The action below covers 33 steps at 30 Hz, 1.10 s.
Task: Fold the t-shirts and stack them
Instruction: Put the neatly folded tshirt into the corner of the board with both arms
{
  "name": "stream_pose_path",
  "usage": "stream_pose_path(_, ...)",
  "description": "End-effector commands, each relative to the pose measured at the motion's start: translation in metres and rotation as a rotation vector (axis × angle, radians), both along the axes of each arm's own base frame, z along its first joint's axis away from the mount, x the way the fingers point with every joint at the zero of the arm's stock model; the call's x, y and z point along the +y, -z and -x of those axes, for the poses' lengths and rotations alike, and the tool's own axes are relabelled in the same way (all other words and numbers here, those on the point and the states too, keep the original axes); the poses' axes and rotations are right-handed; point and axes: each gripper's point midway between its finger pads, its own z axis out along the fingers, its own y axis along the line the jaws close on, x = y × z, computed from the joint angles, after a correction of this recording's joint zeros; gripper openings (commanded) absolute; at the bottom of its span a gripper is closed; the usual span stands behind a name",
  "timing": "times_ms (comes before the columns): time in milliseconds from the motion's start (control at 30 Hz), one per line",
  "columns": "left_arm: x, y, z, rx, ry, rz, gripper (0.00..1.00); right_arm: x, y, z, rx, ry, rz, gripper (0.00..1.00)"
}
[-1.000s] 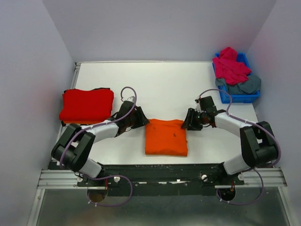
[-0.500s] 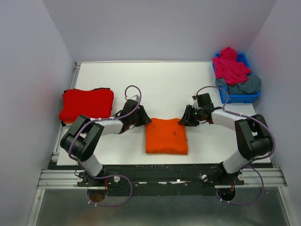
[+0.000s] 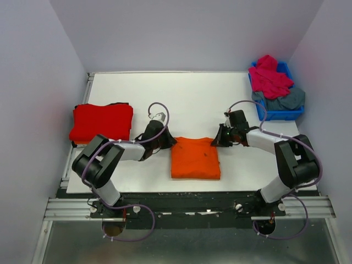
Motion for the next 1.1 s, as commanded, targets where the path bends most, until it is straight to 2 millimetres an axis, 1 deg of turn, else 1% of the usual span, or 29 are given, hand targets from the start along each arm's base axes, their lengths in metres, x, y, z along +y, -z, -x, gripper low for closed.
stream_pose_path(0, 0.009, -0.025, 0.001, -0.118, 0.002, -0.018, 0.0, -0.003, -0.013, 0.001, -0.111, -0.017, 0.008, 0.01)
stream_pose_path(100, 0.011, -0.041, 0.005, -0.168, 0.012, -0.01, 0.0, 0.003, -0.031, 0.002, -0.183, -0.051, -0.009, 0.01)
stream_pose_path(133, 0.012, -0.045, 0.007, -0.182, 0.013, -0.008, 0.0, 0.004, -0.039, 0.002, -0.216, -0.06, -0.018, 0.01)
stream_pose_path(200, 0.017, -0.056, 0.009, -0.219, 0.007, -0.008, 0.0, 0.005, -0.053, 0.003, -0.273, -0.075, -0.027, 0.01)
stream_pose_path(333, 0.025, -0.075, 0.012, -0.269, -0.01, -0.017, 0.0, 0.005, -0.069, 0.011, -0.344, -0.094, -0.047, 0.01)
stream_pose_path(367, 0.031, -0.081, 0.009, -0.286, -0.036, -0.029, 0.0, 0.008, -0.079, 0.008, -0.389, -0.098, -0.066, 0.01)
stream_pose_path(500, 0.039, -0.097, 0.012, -0.313, -0.063, -0.038, 0.0, 0.013, -0.097, 0.007, -0.451, -0.107, -0.086, 0.01)
stream_pose_path(567, 0.044, -0.101, 0.013, -0.315, -0.075, -0.046, 0.0, 0.013, -0.102, 0.006, -0.46, -0.108, -0.087, 0.01)
stream_pose_path(667, 0.049, -0.111, 0.014, -0.332, -0.093, -0.049, 0.0, 0.018, -0.111, 0.006, -0.484, -0.125, -0.106, 0.01)
stream_pose_path(733, 0.054, -0.118, 0.016, -0.343, -0.109, -0.05, 0.0, 0.025, -0.122, 0.007, -0.511, -0.144, -0.126, 0.01)
stream_pose_path(833, 0.067, -0.129, 0.015, -0.358, -0.159, -0.081, 0.0, 0.036, -0.143, 0.007, -0.577, -0.177, -0.135, 0.01)
stream_pose_path(900, 0.079, -0.136, 0.012, -0.365, -0.206, -0.117, 0.0, 0.044, -0.16, 0.004, -0.614, -0.189, -0.146, 0.01)
stream_pose_path(1000, 0.105, -0.149, 0.003, -0.355, -0.3, -0.158, 0.0, 0.064, -0.186, 0.002, -0.658, -0.224, -0.182, 0.01)
stream_pose_path(1067, 0.121, -0.165, 0.001, -0.361, -0.358, -0.158, 0.0, 0.081, -0.204, 0.0, -0.691, -0.253, -0.208, 0.01)
